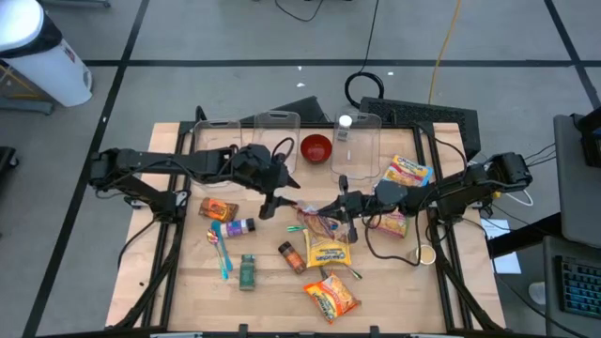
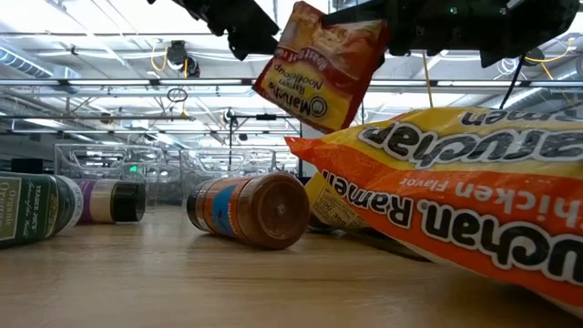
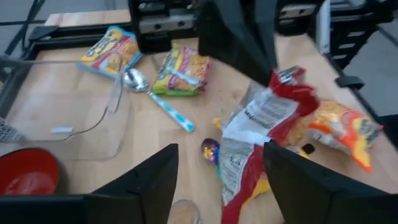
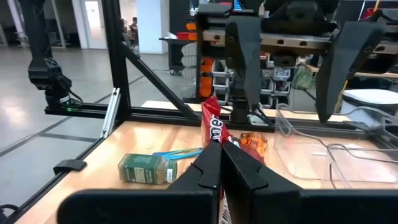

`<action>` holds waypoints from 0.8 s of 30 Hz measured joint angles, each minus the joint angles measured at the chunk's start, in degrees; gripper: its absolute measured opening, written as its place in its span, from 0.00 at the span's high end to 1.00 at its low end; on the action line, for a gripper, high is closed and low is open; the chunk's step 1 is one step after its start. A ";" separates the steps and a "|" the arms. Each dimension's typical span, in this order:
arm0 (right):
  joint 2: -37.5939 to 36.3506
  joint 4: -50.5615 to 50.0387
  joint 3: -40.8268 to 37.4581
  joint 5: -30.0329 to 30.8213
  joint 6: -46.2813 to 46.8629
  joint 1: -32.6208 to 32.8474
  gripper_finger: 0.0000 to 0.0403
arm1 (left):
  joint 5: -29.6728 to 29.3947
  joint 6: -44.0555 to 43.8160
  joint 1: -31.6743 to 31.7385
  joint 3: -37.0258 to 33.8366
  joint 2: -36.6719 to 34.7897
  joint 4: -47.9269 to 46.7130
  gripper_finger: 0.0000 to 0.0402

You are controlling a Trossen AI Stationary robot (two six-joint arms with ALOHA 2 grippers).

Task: Pick & Place Food Item
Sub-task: Put the red noodle pack into the middle transparent bin

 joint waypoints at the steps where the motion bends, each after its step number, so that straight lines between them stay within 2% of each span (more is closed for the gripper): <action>1: -0.01 0.03 0.00 0.00 0.00 0.01 1.00 | 0.86 -0.06 0.02 0.00 0.00 0.21 0.38; 24: -0.10 3.45 0.00 -0.15 -0.15 -0.34 1.00 | 4.49 -0.31 -1.60 -0.01 2.01 2.92 0.38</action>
